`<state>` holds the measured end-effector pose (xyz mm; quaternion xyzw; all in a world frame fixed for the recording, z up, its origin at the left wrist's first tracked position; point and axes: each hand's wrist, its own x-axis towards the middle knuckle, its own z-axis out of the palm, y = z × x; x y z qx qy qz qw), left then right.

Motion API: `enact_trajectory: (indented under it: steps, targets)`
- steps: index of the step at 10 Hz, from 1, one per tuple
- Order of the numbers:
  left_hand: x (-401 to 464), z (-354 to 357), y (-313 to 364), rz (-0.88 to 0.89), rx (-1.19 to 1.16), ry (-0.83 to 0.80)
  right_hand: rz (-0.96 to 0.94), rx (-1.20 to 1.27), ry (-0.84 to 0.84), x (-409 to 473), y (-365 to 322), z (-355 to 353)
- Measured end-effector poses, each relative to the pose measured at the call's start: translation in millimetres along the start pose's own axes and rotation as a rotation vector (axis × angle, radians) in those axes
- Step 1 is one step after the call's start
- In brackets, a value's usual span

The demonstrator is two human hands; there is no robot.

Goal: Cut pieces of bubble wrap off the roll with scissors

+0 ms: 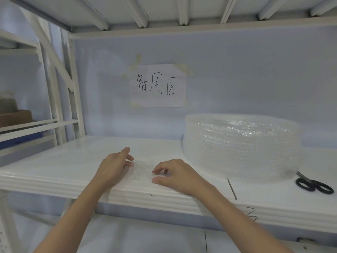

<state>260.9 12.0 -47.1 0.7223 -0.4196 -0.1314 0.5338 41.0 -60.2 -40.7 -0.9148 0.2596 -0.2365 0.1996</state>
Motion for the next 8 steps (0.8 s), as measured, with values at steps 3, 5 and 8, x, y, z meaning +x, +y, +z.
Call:
enact_trajectory:
  steps: [3,5,8]
  targets:
    - [-1.9,0.5,1.6,0.004,0.007,-0.013,0.0,-0.02,0.01,0.5,0.4,0.3]
    - [-0.6,0.2,0.5,0.007,0.003,-0.025,0.004,-0.024,0.009,-0.4,0.4,0.8]
    - [-0.5,-2.0,-2.4,0.006,-0.028,0.057,-0.031,-0.07,0.266,-3.0,-5.4,-1.6]
